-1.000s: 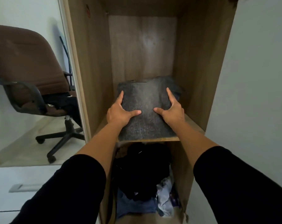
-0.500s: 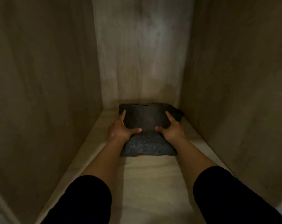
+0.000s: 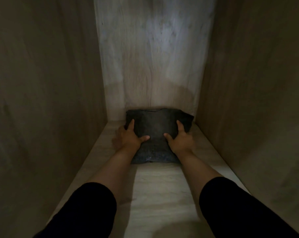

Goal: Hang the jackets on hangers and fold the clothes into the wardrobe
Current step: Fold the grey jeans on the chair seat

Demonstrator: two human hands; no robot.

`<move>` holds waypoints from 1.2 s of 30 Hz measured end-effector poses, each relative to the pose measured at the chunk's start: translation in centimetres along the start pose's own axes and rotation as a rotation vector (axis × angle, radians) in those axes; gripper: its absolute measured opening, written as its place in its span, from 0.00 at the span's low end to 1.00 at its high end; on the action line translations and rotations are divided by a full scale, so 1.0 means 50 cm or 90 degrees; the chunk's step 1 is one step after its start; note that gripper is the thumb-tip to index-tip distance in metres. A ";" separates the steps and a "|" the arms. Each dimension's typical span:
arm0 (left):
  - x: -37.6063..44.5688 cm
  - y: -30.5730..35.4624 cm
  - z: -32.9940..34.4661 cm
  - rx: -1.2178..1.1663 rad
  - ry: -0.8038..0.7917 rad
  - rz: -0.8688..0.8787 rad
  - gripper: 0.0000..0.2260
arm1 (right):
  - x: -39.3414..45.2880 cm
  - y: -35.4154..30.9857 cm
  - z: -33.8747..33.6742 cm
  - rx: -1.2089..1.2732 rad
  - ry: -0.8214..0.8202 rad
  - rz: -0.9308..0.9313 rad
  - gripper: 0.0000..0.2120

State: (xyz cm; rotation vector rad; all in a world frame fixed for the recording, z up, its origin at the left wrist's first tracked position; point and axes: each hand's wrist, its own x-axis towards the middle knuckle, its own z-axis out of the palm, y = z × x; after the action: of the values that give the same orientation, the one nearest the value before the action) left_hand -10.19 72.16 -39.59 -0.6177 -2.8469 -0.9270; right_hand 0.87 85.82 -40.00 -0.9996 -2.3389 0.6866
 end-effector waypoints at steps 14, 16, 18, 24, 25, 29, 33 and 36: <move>-0.042 -0.005 -0.007 0.138 -0.156 0.048 0.41 | -0.040 0.011 -0.002 -0.156 -0.178 -0.055 0.33; -0.048 0.000 -0.013 0.159 -0.151 0.046 0.40 | -0.043 0.008 -0.009 -0.167 -0.188 -0.058 0.32; -0.069 0.001 -0.024 0.164 -0.138 0.051 0.36 | -0.061 0.007 -0.025 -0.166 -0.193 -0.066 0.31; -0.200 0.016 -0.093 -0.144 -0.005 0.032 0.28 | -0.191 -0.030 -0.084 0.005 -0.099 -0.086 0.29; -0.237 0.024 -0.109 -0.229 0.044 0.038 0.26 | -0.225 -0.038 -0.094 0.060 -0.082 -0.085 0.30; -0.409 0.018 -0.147 -0.381 0.189 0.117 0.18 | -0.384 -0.044 -0.121 0.201 -0.010 -0.115 0.31; -0.562 -0.029 -0.135 -0.465 0.211 0.148 0.17 | -0.537 -0.036 -0.137 0.252 0.029 -0.151 0.29; -0.648 -0.044 -0.138 -0.494 0.185 0.132 0.17 | -0.628 -0.033 -0.149 0.265 -0.013 -0.140 0.28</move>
State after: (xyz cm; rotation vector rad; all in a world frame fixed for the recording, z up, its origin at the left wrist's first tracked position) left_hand 18.29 55.20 -41.71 -0.7304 -2.0604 -1.8960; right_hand 23.57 62.89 -41.13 -0.5449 -2.1523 1.0394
